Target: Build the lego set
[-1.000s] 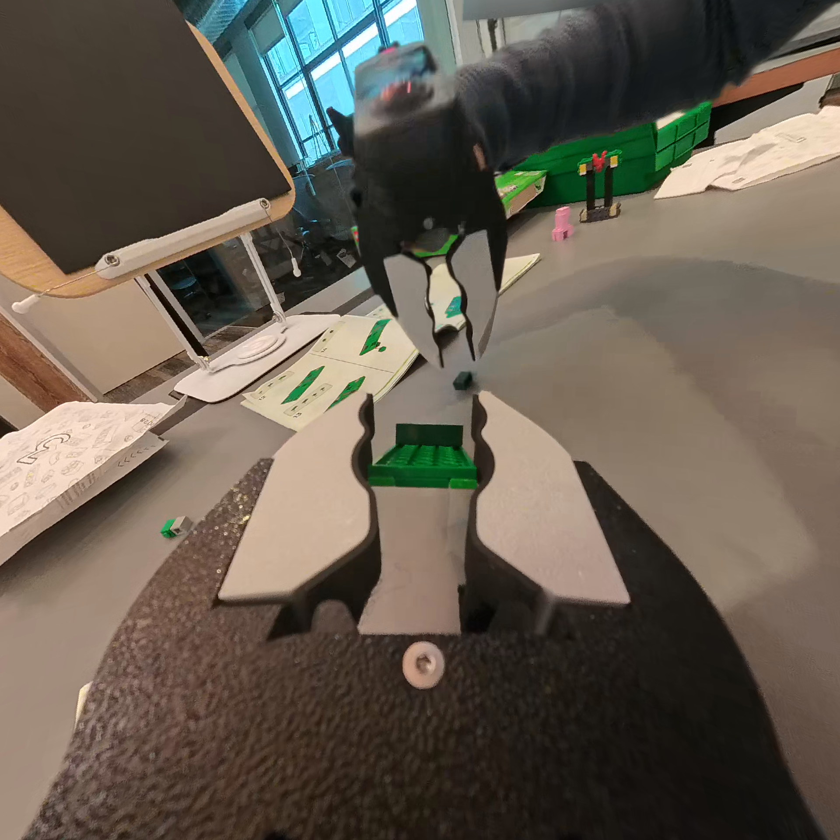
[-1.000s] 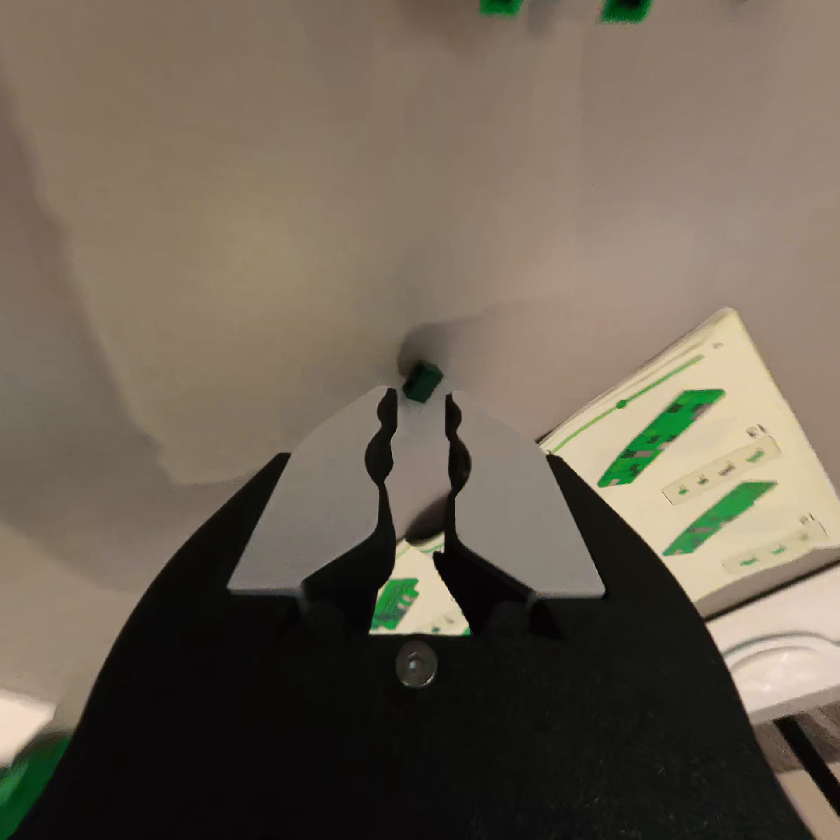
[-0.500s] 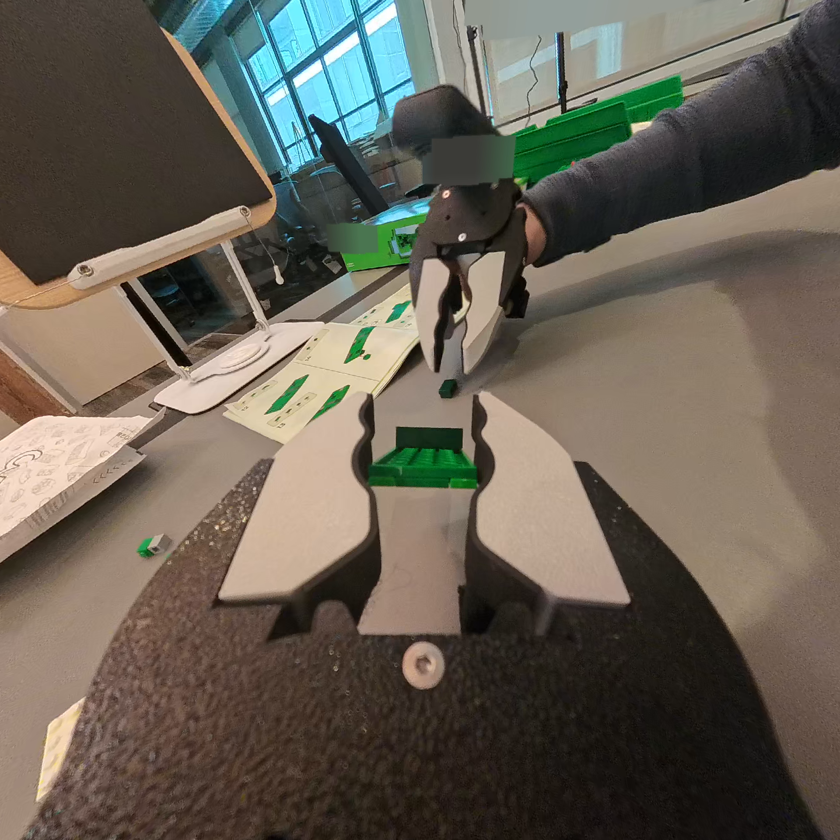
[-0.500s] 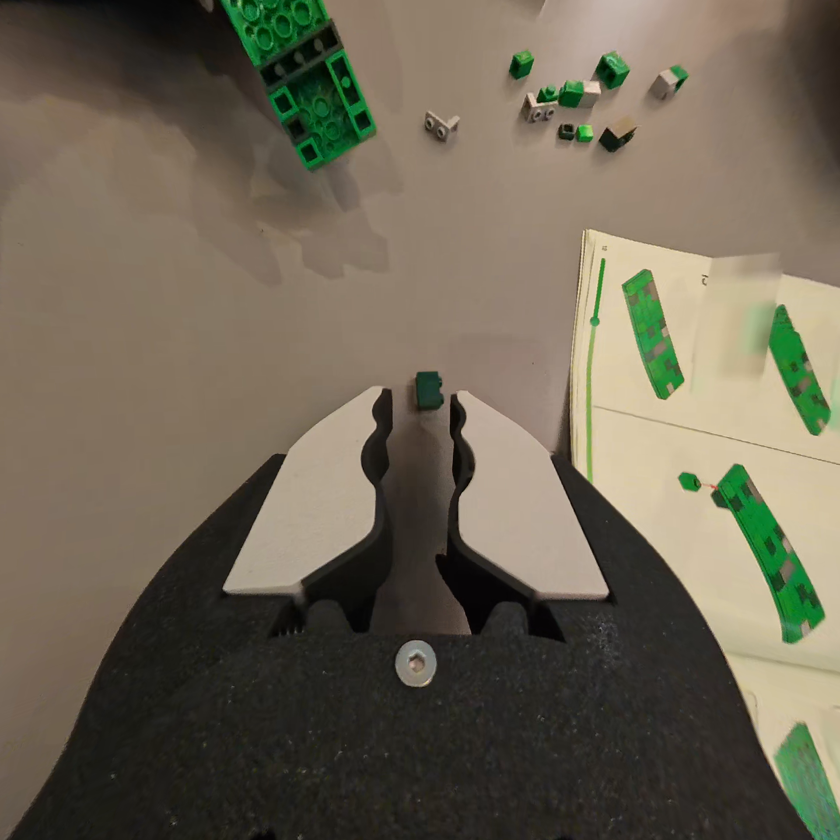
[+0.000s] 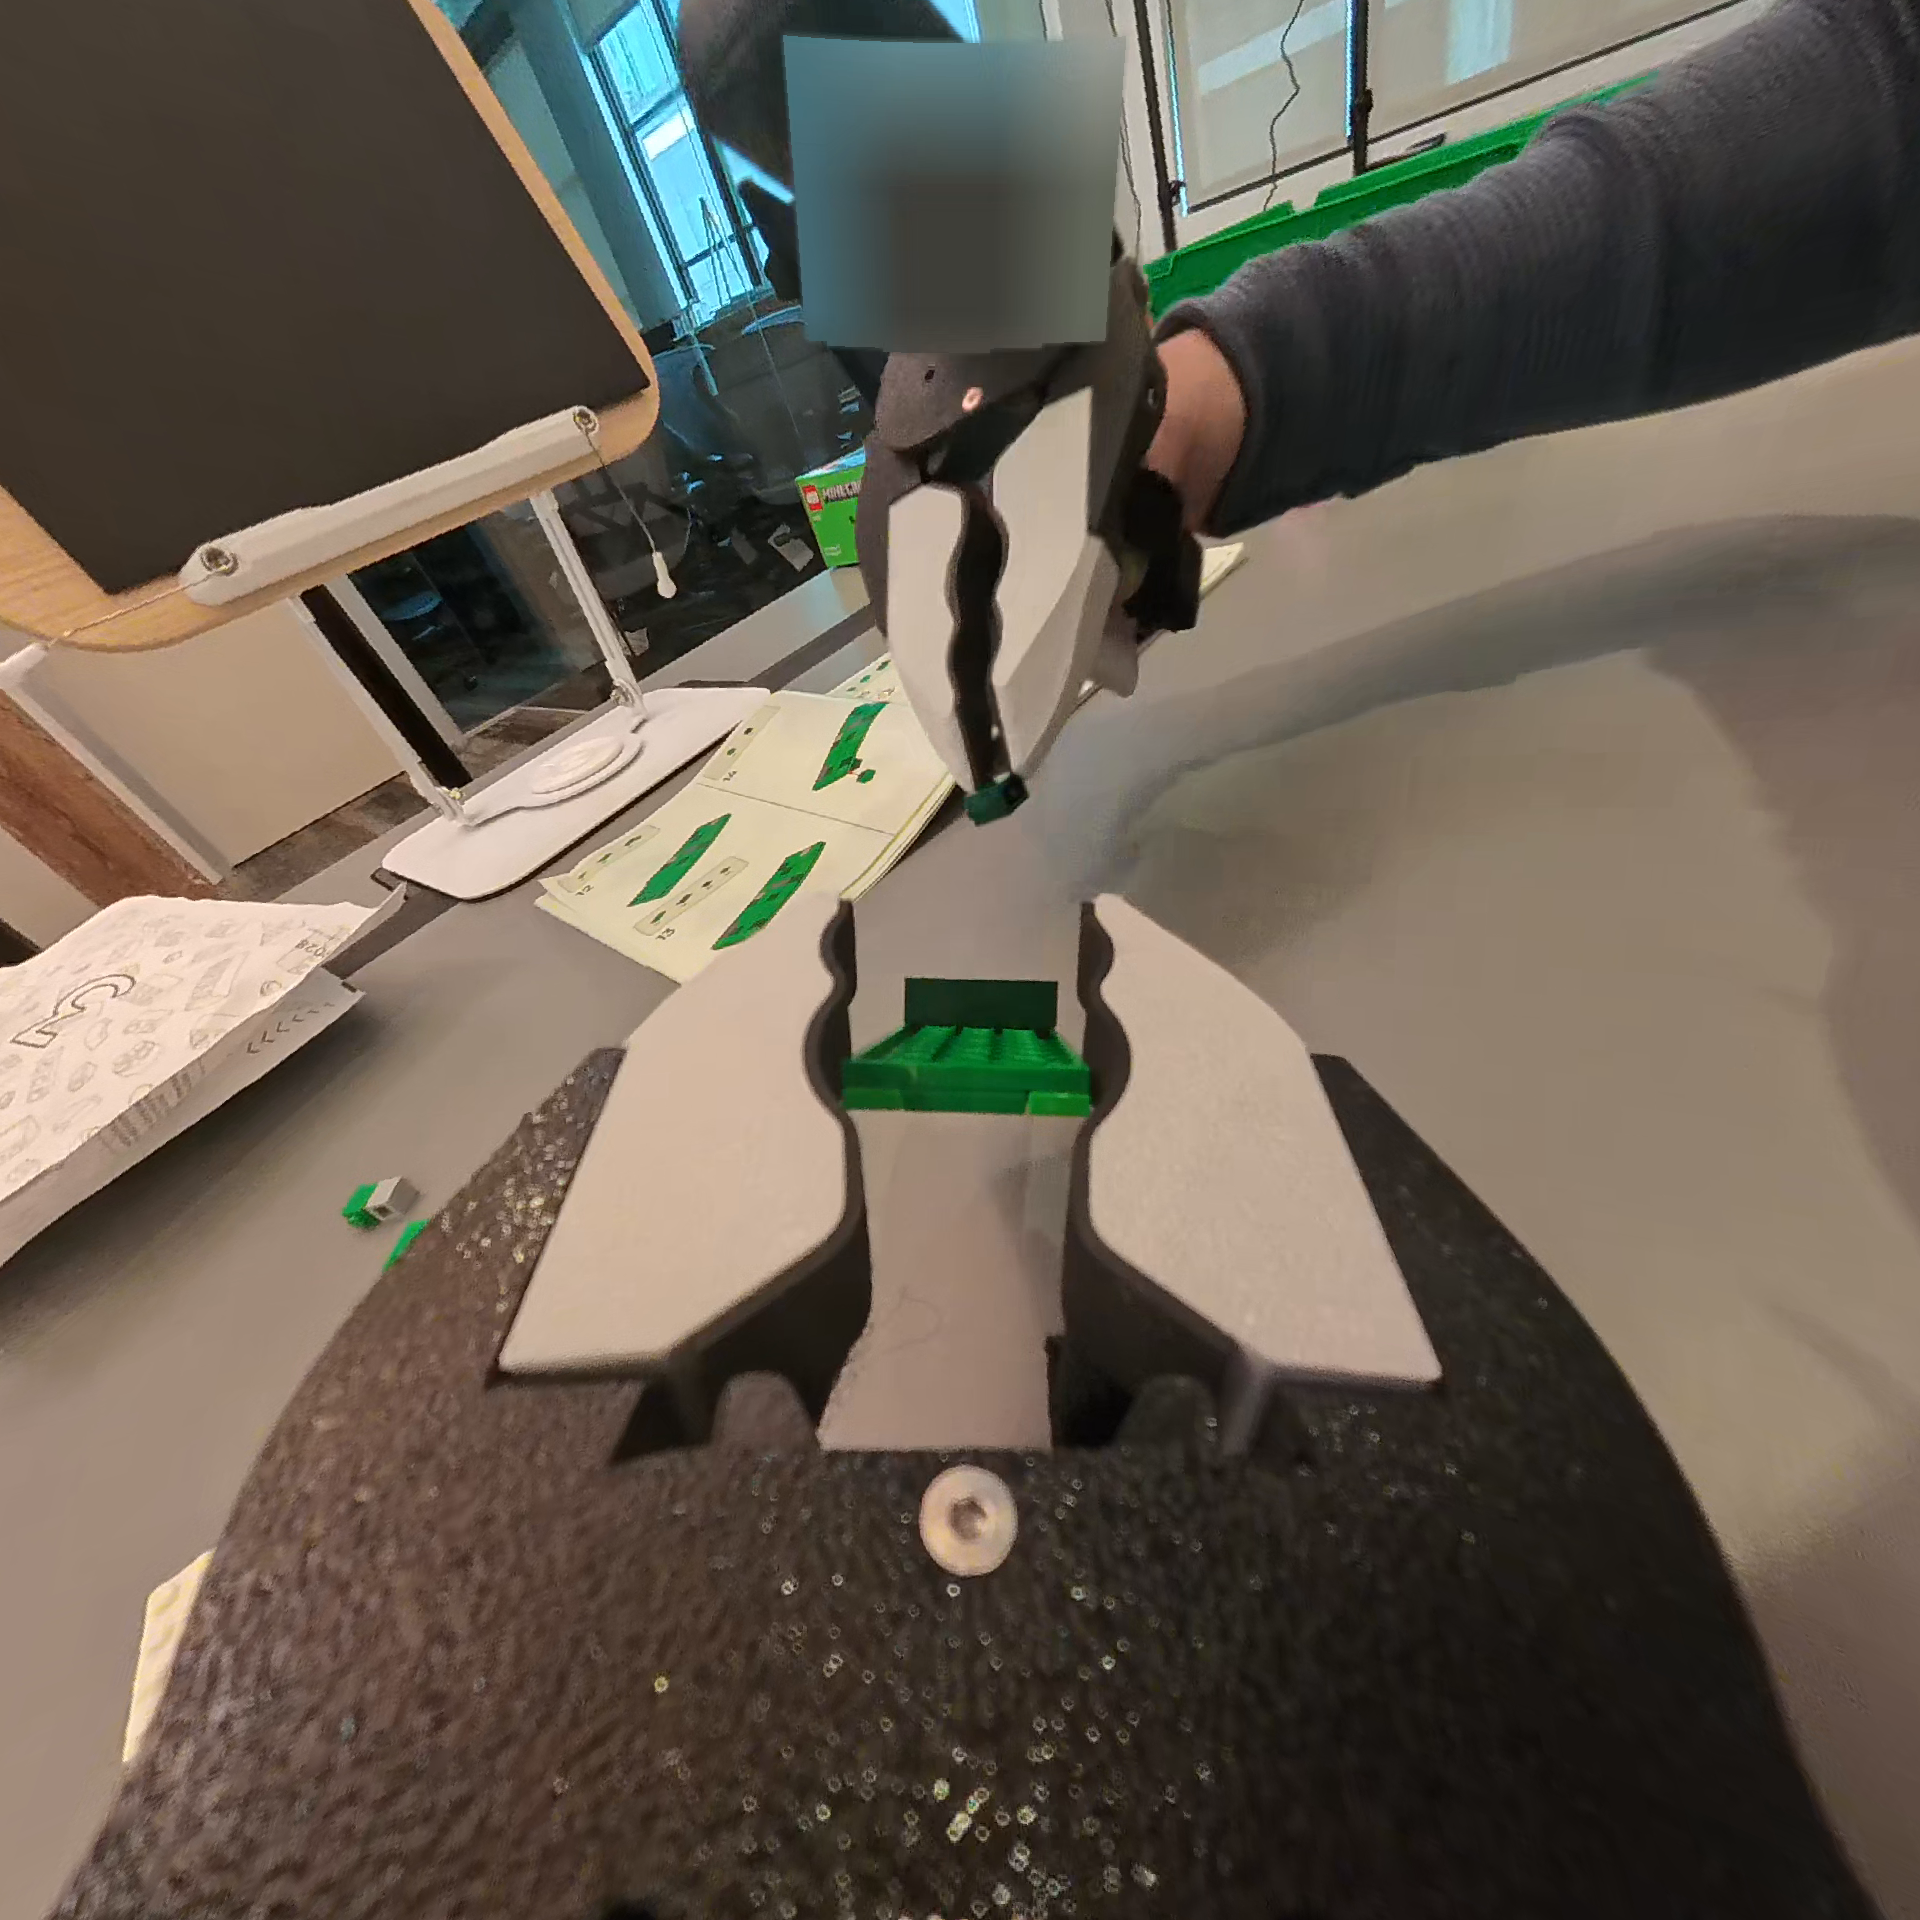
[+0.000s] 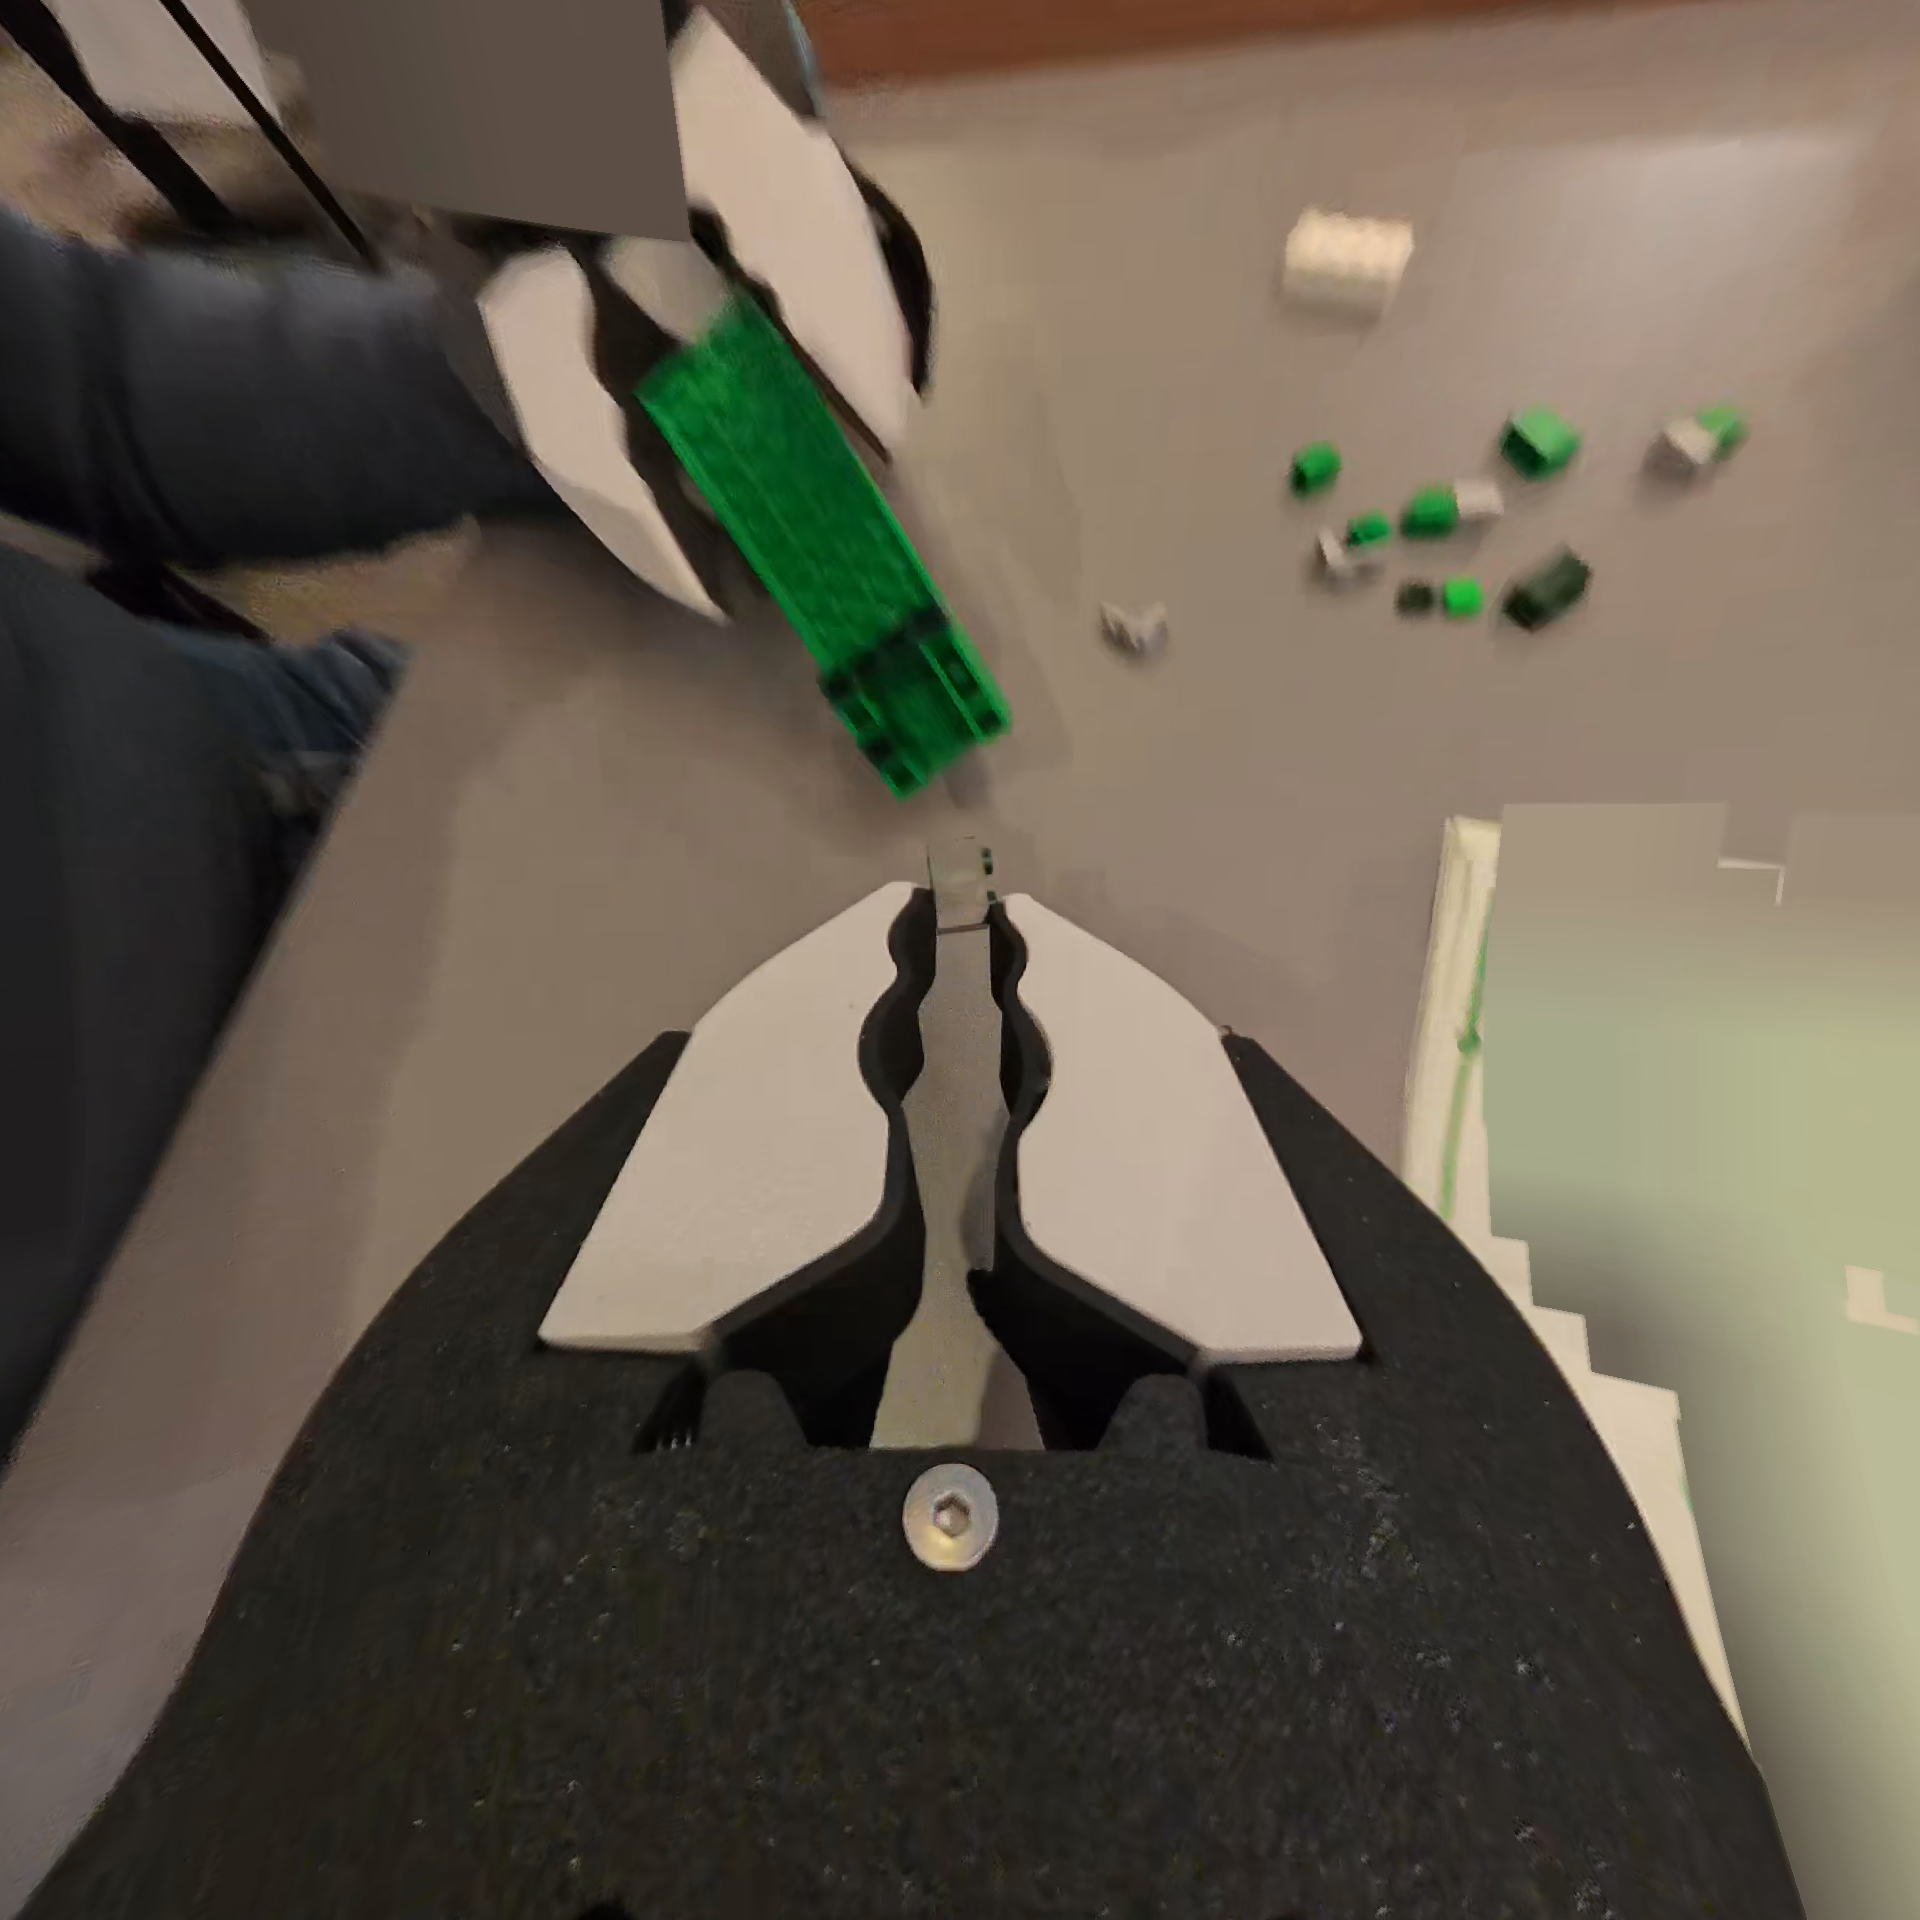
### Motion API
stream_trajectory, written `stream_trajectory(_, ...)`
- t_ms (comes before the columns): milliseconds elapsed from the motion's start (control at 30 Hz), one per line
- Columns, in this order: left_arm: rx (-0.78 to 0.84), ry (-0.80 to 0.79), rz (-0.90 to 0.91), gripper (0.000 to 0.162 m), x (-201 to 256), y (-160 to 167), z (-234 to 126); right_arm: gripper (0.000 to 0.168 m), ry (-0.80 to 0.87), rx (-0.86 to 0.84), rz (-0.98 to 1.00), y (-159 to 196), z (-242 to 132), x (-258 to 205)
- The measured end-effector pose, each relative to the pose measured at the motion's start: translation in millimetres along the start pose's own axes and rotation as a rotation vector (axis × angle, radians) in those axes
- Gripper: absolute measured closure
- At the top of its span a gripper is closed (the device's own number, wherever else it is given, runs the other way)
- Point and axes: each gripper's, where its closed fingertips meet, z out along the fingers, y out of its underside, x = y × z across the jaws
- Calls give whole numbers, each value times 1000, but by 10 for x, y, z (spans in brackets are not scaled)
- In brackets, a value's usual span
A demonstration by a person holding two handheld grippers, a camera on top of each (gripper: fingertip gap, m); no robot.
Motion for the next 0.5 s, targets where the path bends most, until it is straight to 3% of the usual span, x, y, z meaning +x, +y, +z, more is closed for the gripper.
stream_trajectory(200,39,-15,-30,121,-1,-64,15,159,-72,183,-10,-433,309,-270)
stream_trajectory(500,224,-30,-111,122,-49,-319,-61,159,-108,78,-29,-655,397,-414)
